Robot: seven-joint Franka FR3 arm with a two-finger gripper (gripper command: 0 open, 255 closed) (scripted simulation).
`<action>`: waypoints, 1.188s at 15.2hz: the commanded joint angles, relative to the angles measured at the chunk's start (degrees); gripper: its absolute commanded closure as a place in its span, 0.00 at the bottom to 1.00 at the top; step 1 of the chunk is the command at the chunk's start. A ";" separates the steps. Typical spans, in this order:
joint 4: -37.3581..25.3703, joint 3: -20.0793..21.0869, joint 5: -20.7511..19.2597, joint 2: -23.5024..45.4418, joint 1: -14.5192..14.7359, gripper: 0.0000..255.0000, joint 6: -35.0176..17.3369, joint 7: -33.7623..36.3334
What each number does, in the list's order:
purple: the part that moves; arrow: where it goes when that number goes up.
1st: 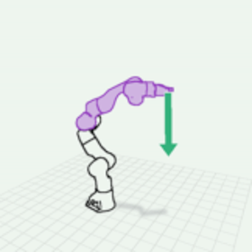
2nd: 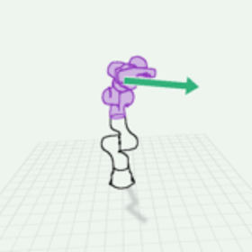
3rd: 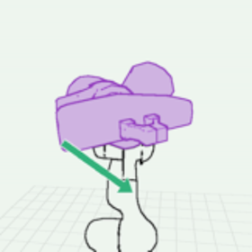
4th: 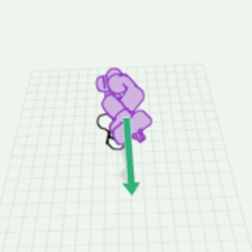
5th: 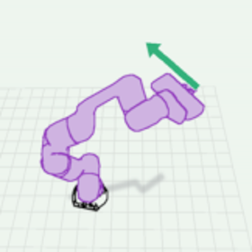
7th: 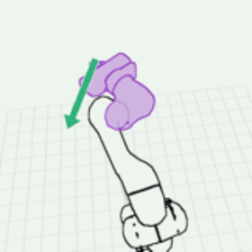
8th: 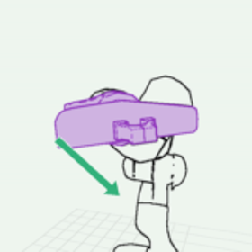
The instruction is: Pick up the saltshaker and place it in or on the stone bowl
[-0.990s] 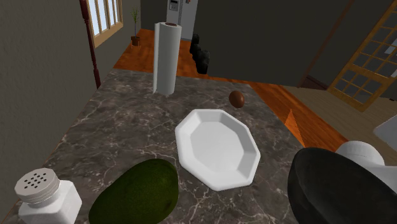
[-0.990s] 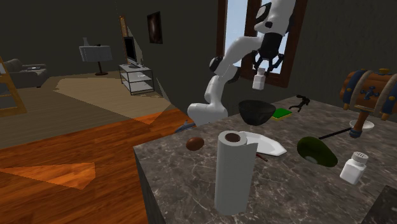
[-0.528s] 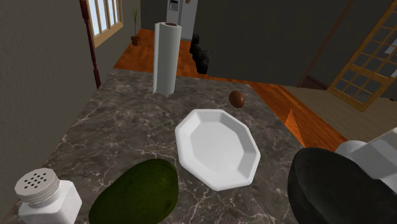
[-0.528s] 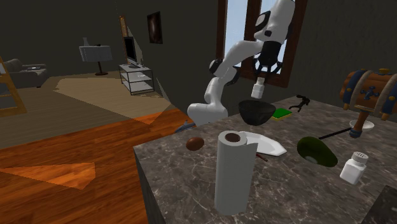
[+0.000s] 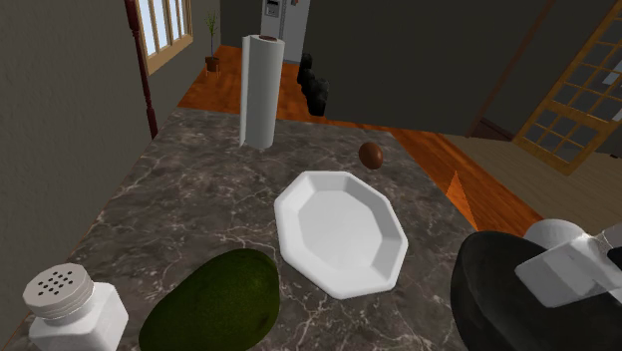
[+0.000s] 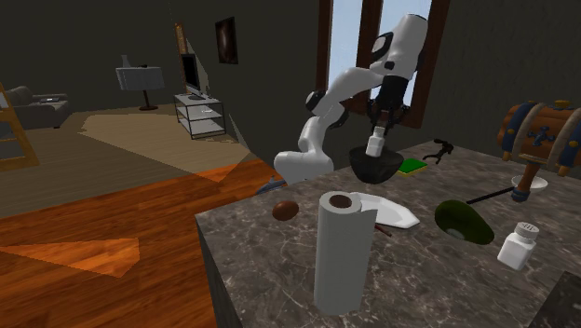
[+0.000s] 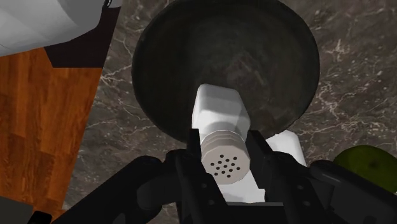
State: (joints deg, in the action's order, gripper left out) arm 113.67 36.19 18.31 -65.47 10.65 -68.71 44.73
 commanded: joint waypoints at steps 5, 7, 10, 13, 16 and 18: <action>2.86 0.54 0.77 -1.51 0.65 1.00 -1.41 0.12; 2.86 0.54 0.77 -1.51 0.64 1.00 -1.41 0.12; 2.86 0.53 0.76 -1.51 0.64 0.00 -1.41 0.12; 2.86 0.53 0.76 -1.51 0.64 0.00 -1.41 0.11; 0.11 0.35 0.42 -0.34 0.13 0.00 0.11 0.43; -5.66 0.15 -0.20 2.17 -0.98 0.00 3.22 1.10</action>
